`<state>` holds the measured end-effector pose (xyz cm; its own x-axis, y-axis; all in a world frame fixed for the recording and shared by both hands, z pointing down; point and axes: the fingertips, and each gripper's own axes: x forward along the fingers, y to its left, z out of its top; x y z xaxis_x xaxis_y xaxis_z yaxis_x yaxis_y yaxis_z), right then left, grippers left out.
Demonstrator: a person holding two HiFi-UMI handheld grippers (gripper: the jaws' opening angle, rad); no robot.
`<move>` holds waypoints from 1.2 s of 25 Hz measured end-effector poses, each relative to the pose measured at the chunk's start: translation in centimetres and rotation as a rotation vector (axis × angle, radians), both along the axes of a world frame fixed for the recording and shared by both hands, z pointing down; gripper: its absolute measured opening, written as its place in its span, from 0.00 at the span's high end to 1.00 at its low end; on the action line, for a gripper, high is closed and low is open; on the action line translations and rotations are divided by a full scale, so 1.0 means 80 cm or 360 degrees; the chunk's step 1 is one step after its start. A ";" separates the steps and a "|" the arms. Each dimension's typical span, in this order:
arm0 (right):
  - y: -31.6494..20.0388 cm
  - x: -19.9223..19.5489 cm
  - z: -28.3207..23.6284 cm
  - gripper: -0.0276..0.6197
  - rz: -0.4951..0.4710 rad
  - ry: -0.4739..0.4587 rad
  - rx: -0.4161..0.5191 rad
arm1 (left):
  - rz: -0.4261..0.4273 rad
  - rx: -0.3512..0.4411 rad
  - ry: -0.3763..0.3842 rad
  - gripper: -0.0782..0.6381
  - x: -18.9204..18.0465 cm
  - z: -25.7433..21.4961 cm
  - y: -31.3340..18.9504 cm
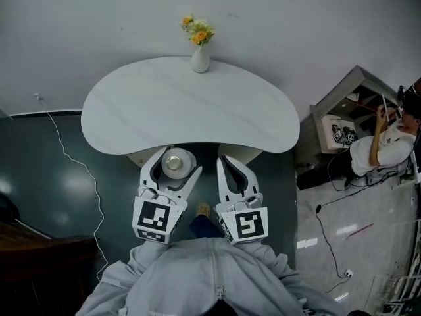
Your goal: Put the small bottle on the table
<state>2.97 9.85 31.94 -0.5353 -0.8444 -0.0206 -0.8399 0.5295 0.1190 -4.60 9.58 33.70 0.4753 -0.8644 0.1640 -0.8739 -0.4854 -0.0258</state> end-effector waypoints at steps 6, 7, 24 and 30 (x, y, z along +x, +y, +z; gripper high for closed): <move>-0.066 0.011 0.005 0.92 -0.0049 0.0006 -0.0019 | -0.0054 -0.0012 0.0007 0.43 0.009 0.003 -0.064; -0.076 0.014 0.006 0.92 -0.0058 0.0006 -0.0020 | -0.0063 -0.0014 0.0007 0.43 0.011 0.004 -0.074; -0.177 0.029 0.023 0.92 -0.0157 -0.0007 -0.0067 | -0.0162 -0.0060 -0.0012 0.43 0.022 0.017 -0.166; -0.205 0.018 0.036 0.92 -0.0150 0.0006 -0.0096 | -0.0144 -0.0072 -0.0011 0.43 0.012 0.026 -0.203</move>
<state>4.41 -6.56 34.81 -0.6125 -0.7899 0.0307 -0.7856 0.6125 0.0876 -3.60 -6.69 35.74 0.3941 -0.8955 0.2069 -0.9142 -0.4051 -0.0120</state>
